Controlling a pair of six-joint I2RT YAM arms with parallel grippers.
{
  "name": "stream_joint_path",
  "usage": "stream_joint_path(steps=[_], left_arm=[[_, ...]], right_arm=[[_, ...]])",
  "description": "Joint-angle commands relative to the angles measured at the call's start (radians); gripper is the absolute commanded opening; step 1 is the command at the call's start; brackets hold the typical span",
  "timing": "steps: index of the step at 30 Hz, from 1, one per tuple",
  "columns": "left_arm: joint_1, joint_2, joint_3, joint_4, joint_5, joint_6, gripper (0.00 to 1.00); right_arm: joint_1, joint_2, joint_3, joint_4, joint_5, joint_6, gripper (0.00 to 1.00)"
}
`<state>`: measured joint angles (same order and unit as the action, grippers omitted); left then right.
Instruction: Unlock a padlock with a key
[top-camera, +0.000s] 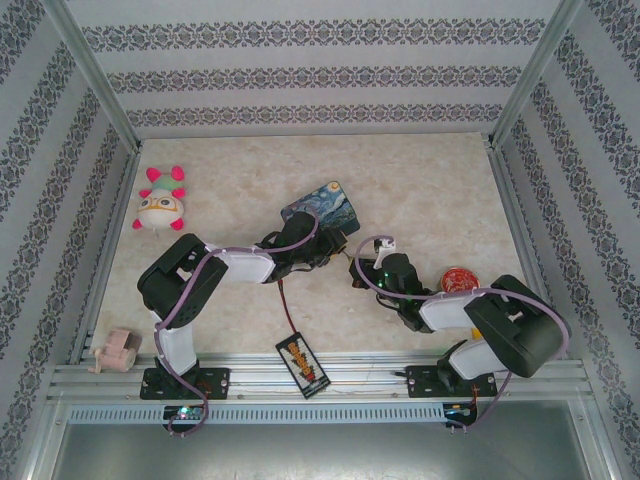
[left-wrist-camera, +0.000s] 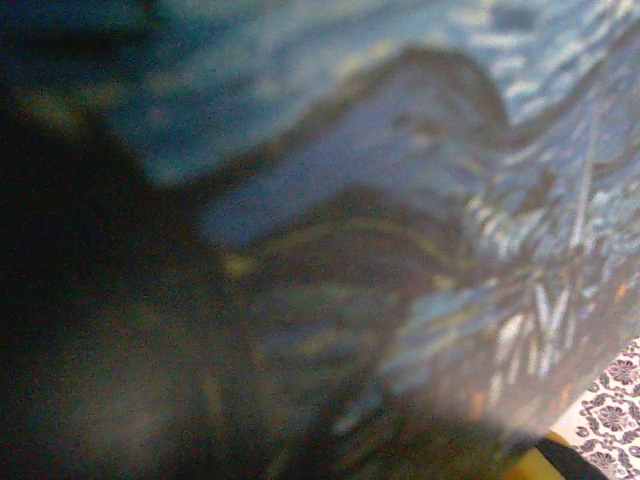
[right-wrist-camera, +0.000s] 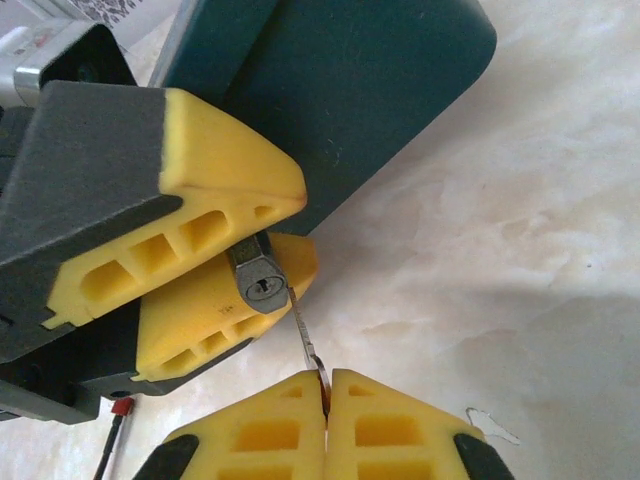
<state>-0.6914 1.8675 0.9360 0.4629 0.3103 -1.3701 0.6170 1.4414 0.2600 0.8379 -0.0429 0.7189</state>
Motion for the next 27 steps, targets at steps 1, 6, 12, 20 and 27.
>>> stream_joint_path(steps=[1, 6, 12, 20, 27], left_arm=[[0.007, 0.033, 0.002, -0.08, 0.077, -0.083, 0.19], [0.007, 0.032, 0.005, -0.082, 0.073, -0.084, 0.19], [0.007, 0.032, 0.004, -0.081, 0.067, -0.087, 0.19], [0.007, 0.033, 0.003, -0.078, 0.06, -0.087, 0.19], [0.008, 0.035, 0.006, -0.072, 0.058, -0.089, 0.19]], right_arm=[[-0.01, 0.012, 0.012, 0.083, -0.012, 0.005, 0.0], [-0.011, -0.005, -0.005, 0.09, -0.008, 0.007, 0.0], [-0.011, -0.039, -0.027, 0.083, 0.001, 0.007, 0.0], [-0.013, -0.045, -0.035, 0.082, -0.017, 0.007, 0.0], [-0.013, -0.05, -0.047, 0.082, -0.023, 0.01, 0.0]])
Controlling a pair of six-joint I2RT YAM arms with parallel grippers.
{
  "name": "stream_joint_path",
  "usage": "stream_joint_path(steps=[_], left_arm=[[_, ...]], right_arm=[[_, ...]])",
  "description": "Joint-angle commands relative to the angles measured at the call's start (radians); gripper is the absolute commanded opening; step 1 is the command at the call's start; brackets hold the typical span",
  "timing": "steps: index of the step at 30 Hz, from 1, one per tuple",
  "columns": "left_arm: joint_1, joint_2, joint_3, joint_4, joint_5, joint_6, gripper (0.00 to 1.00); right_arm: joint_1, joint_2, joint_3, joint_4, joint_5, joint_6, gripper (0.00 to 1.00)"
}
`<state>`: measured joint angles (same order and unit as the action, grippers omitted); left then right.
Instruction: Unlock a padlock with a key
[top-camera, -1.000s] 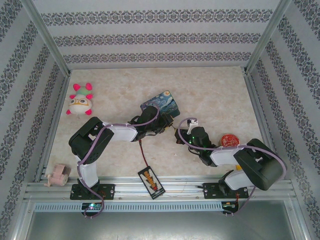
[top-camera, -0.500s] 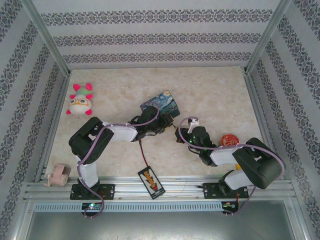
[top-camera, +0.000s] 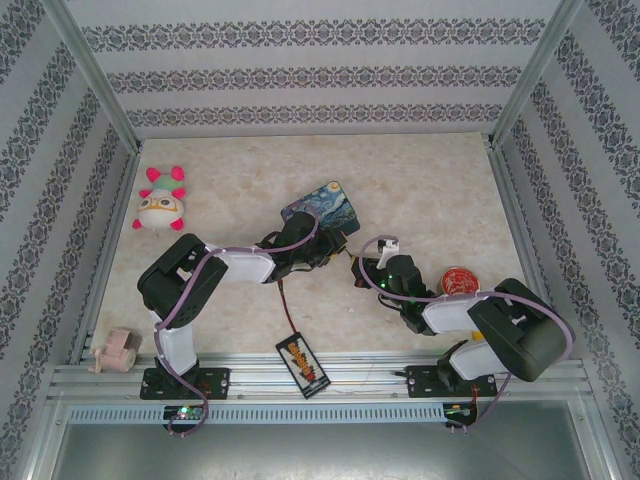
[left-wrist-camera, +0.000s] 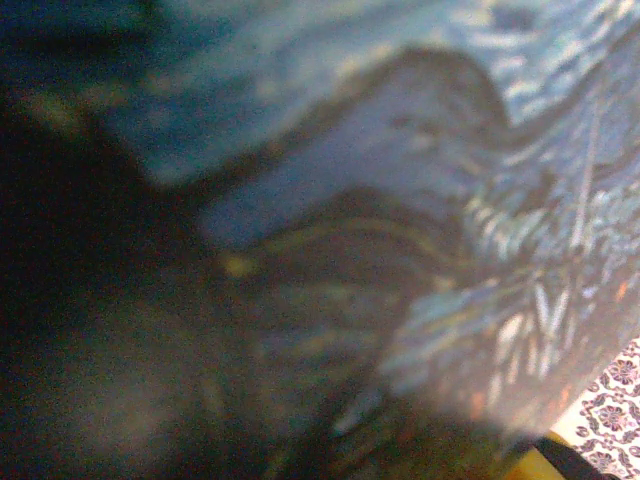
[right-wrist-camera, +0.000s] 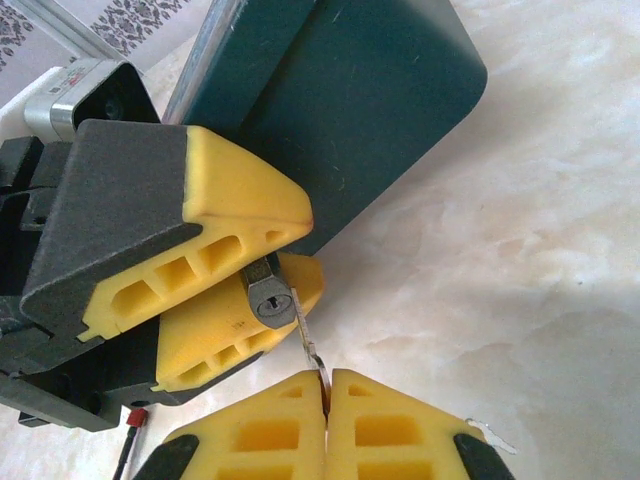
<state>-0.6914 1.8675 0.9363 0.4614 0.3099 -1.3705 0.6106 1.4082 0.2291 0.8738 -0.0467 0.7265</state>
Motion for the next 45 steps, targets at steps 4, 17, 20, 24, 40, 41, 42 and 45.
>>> stream_joint_path(steps=[4, 17, 20, 24, 40, 41, 42, 45], left_arm=[[0.007, 0.037, 0.006, -0.069, 0.059, -0.087, 0.19], [0.007, 0.042, 0.008, -0.063, 0.066, -0.088, 0.19], [0.007, 0.042, 0.008, -0.064, 0.068, -0.087, 0.19], [0.007, 0.042, 0.008, -0.065, 0.069, -0.087, 0.19], [0.007, 0.046, 0.009, -0.063, 0.073, -0.085, 0.19], [0.007, 0.046, 0.011, -0.063, 0.074, -0.085, 0.19], [0.007, 0.046, 0.011, -0.061, 0.075, -0.085, 0.19], [0.007, 0.047, 0.011, -0.063, 0.079, -0.084, 0.19]], right_arm=[[-0.006, -0.018, -0.013, 0.046, -0.028, 0.001, 0.0], [-0.005, -0.017, 0.001, 0.047, -0.035, -0.002, 0.0], [-0.005, -0.011, 0.006, 0.047, -0.032, -0.004, 0.0], [-0.006, -0.005, 0.014, 0.048, -0.03, -0.006, 0.0], [-0.014, 0.018, 0.04, 0.049, -0.034, -0.009, 0.0], [-0.015, 0.024, 0.045, 0.05, -0.035, -0.009, 0.0], [-0.016, 0.03, 0.05, 0.051, -0.039, -0.009, 0.0], [-0.016, 0.044, 0.063, 0.053, -0.047, -0.009, 0.0]])
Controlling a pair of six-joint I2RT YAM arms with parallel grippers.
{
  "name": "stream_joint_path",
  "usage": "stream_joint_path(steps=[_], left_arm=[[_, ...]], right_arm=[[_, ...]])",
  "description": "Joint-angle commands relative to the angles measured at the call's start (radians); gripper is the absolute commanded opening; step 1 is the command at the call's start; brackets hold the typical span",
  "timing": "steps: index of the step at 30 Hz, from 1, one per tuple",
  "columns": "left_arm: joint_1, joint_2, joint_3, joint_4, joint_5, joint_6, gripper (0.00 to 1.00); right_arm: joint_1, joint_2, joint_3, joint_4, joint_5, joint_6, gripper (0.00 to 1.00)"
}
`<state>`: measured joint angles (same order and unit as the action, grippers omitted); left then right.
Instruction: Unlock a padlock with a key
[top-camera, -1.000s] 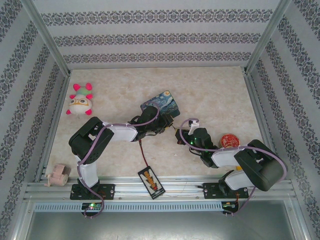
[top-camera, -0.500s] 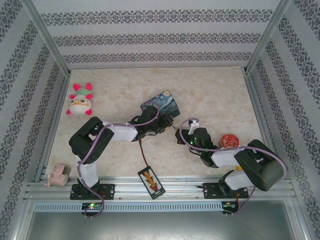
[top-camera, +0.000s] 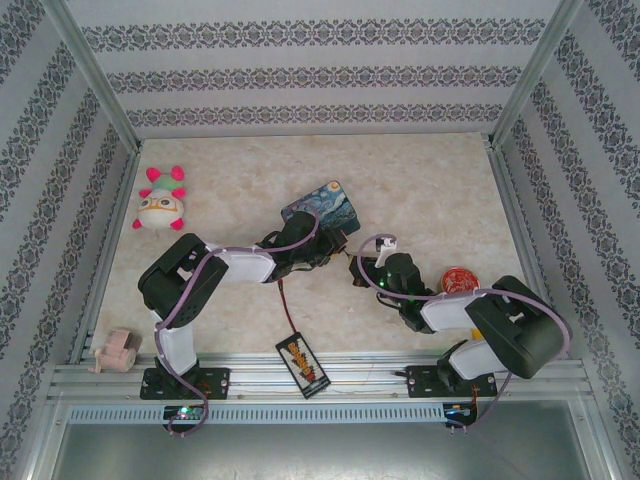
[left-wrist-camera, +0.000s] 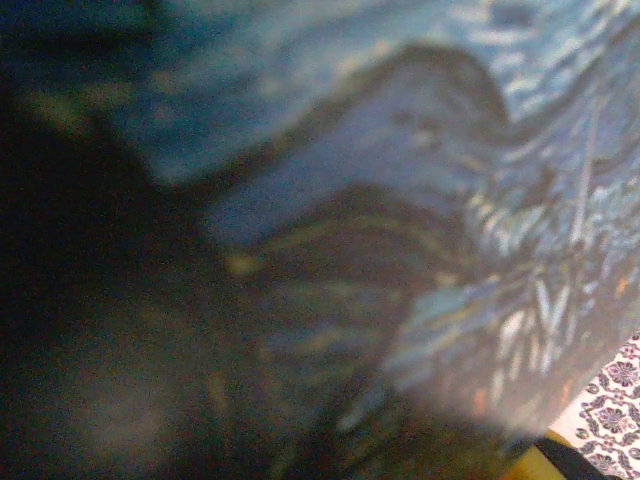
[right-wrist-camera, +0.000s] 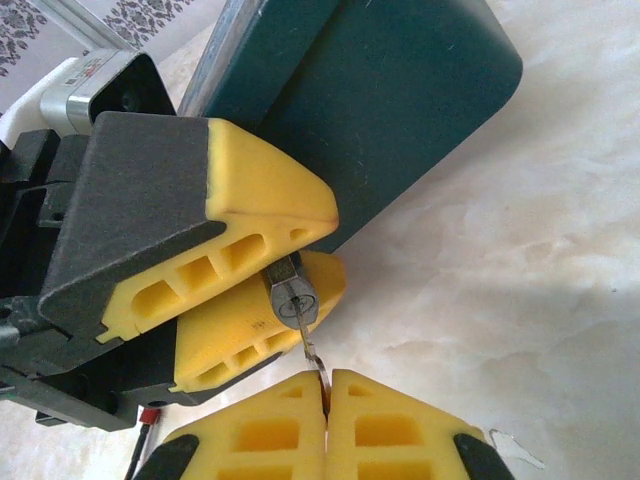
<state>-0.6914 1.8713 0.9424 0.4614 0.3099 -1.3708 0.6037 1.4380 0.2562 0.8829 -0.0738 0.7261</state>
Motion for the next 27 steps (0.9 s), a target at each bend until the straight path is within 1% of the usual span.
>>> stream_joint_path(steps=[1, 12, 27], left_arm=[[0.007, 0.043, 0.005, -0.064, 0.079, -0.083, 0.19], [0.007, 0.042, 0.005, -0.062, 0.082, -0.082, 0.19], [0.006, 0.043, 0.014, -0.078, 0.087, -0.076, 0.19]], right_arm=[[-0.01, 0.019, 0.037, 0.046, -0.022, -0.008, 0.0], [-0.013, 0.042, 0.046, 0.056, -0.036, 0.006, 0.0], [-0.041, 0.068, 0.053, 0.063, -0.078, 0.047, 0.0]])
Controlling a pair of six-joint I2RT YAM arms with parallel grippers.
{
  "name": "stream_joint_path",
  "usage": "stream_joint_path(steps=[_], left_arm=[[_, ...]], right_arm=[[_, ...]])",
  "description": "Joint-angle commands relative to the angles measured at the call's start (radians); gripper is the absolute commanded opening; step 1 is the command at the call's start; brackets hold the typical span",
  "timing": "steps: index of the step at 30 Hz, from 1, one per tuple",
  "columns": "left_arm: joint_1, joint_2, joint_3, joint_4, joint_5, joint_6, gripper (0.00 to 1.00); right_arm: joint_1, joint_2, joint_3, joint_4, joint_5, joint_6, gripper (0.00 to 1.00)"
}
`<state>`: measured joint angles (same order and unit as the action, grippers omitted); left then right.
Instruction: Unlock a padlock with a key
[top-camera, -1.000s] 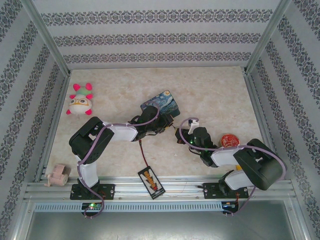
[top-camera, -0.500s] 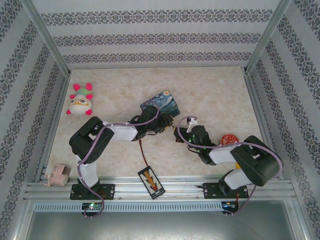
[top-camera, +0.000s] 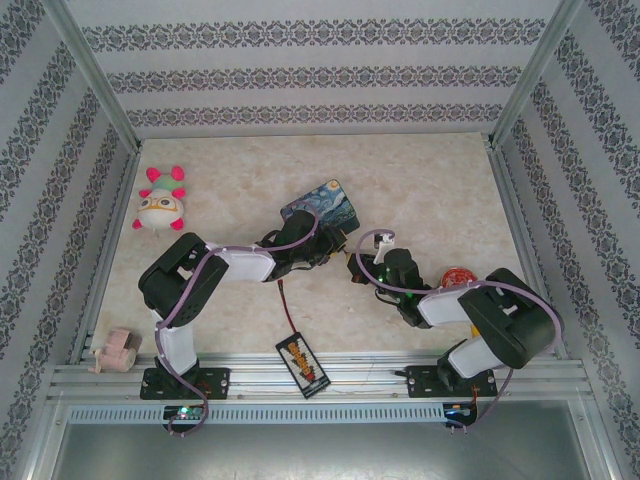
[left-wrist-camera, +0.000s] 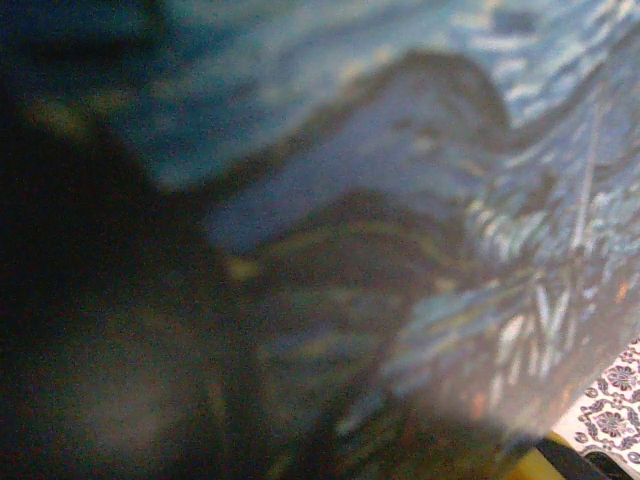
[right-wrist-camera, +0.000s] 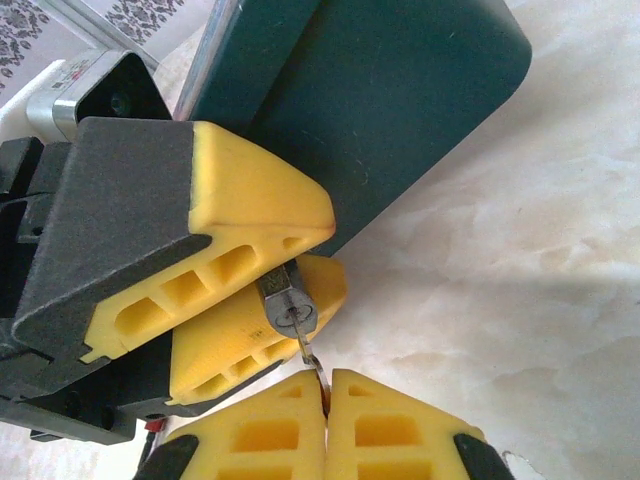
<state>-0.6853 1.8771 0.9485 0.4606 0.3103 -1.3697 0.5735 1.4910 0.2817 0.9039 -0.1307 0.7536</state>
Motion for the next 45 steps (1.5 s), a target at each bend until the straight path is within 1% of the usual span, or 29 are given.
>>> stream_joint_path(steps=[1, 8, 12, 22, 24, 28, 31, 33, 35, 39, 43, 45], left_arm=[[0.0, 0.038, 0.008, -0.077, 0.087, -0.077, 0.19], [-0.002, 0.029, 0.001, -0.076, 0.087, -0.078, 0.2], [-0.002, 0.025, -0.01, -0.069, 0.087, -0.081, 0.25], [-0.002, 0.02, -0.04, -0.032, 0.096, -0.082, 0.49], [-0.003, 0.018, -0.045, -0.028, 0.093, -0.083, 0.52], [-0.002, 0.011, -0.054, -0.021, 0.087, -0.081, 0.59], [-0.002, 0.006, -0.059, -0.023, 0.081, -0.072, 0.62], [-0.003, 0.0, -0.065, -0.025, 0.072, -0.06, 0.68], [-0.002, -0.009, -0.068, -0.034, 0.06, -0.032, 0.77], [-0.002, -0.041, -0.071, -0.08, 0.013, 0.053, 0.79], [-0.003, -0.081, -0.093, -0.107, -0.049, 0.132, 0.93], [-0.003, -0.091, -0.113, -0.079, -0.072, 0.155, 0.95]], right_arm=[[-0.011, 0.014, 0.027, 0.044, -0.021, 0.025, 0.0], [-0.011, 0.017, 0.017, 0.056, -0.015, 0.059, 0.0], [-0.009, 0.024, 0.01, 0.062, -0.009, 0.077, 0.0], [0.008, 0.11, -0.029, 0.167, 0.037, 0.151, 0.0], [0.008, 0.143, -0.029, 0.201, 0.039, 0.165, 0.0], [0.009, 0.219, -0.032, 0.29, 0.04, 0.197, 0.0], [0.009, 0.282, -0.035, 0.368, 0.041, 0.226, 0.0], [0.009, 0.319, -0.039, 0.423, 0.042, 0.244, 0.0], [0.008, 0.35, -0.044, 0.48, 0.042, 0.26, 0.0], [0.009, 0.367, -0.033, 0.483, 0.041, 0.269, 0.0], [0.008, 0.352, -0.029, 0.481, 0.039, 0.27, 0.0], [0.006, 0.348, -0.026, 0.481, 0.033, 0.272, 0.0]])
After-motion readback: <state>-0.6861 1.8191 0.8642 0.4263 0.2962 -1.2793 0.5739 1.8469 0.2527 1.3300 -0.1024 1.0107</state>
